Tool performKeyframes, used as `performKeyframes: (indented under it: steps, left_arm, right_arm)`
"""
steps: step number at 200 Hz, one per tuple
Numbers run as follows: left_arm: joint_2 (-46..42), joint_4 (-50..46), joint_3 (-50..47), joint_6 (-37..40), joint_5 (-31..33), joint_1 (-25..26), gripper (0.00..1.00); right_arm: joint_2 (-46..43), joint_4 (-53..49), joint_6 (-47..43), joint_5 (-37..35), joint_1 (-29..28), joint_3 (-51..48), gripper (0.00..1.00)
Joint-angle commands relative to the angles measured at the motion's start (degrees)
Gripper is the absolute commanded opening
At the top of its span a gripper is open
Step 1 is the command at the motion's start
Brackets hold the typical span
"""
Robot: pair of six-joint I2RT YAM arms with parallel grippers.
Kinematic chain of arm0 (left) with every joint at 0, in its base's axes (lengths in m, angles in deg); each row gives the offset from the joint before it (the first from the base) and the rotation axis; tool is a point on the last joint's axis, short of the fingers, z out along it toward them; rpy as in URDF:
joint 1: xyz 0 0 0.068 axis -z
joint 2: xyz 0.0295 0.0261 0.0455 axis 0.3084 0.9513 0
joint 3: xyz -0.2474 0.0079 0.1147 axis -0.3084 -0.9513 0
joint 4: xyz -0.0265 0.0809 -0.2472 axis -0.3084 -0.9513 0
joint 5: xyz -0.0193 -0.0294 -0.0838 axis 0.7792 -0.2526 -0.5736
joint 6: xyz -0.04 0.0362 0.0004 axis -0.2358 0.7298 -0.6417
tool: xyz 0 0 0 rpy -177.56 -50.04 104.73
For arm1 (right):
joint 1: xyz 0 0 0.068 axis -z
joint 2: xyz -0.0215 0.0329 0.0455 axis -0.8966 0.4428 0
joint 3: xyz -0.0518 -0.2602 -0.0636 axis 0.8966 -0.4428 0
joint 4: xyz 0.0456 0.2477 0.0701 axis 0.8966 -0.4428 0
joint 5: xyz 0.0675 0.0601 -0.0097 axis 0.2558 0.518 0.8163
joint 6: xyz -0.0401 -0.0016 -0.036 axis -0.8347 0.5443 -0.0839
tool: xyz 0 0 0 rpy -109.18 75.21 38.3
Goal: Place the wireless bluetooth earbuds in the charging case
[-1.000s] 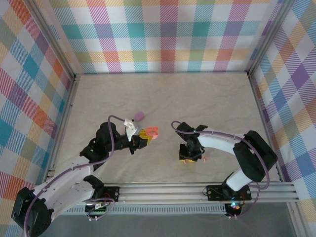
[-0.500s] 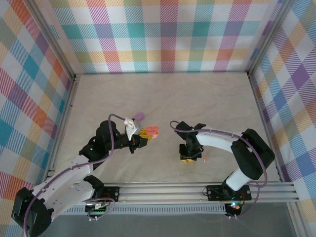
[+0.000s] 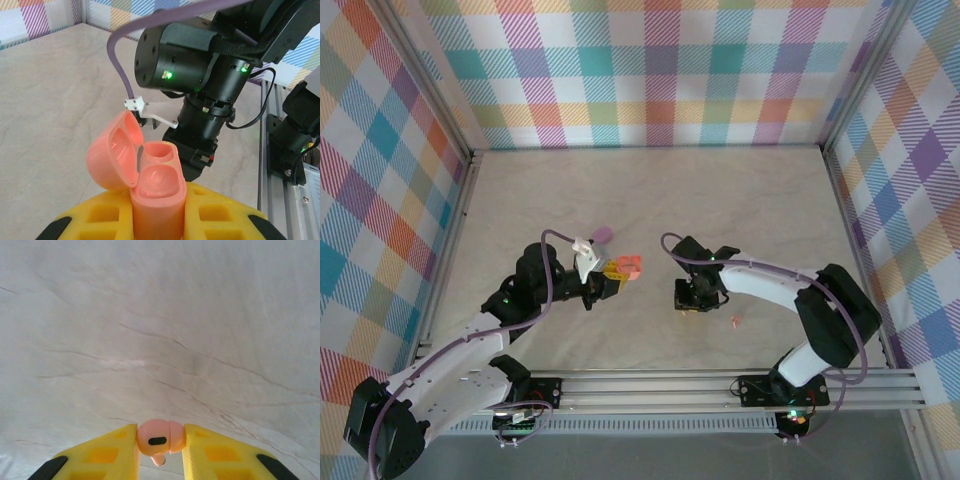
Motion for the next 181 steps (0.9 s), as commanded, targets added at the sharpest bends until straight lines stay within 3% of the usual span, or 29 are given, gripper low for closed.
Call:
performKeyframes:
  steps: [1, 101, 137, 181]
  left_arm:
    - [-0.2, -0.1, 2.1, 1.2, -1.1, 0.4, 0.00]
    - [1.2, 2.5, 3.5, -0.5, -1.7, 0.6, 0.00]
    - [3.3, 6.7, 3.5, -2.0, -1.8, 0.9, 0.00]
    - [7.0, 13.0, 4.0, -2.7, -0.6, 2.5, 0.00]
  right_arm:
    - [-3.7, 2.0, -0.4, -1.3, 0.5, 1.3, 0.26]
    - [-25.0, 2.3, -4.4, -5.5, 2.4, 6.5, 0.22]
    - [-29.9, 8.4, -7.3, -2.2, 2.5, 7.9, 0.20]
    - [-30.0, 11.8, -7.4, 2.6, 2.4, 11.1, 0.20]
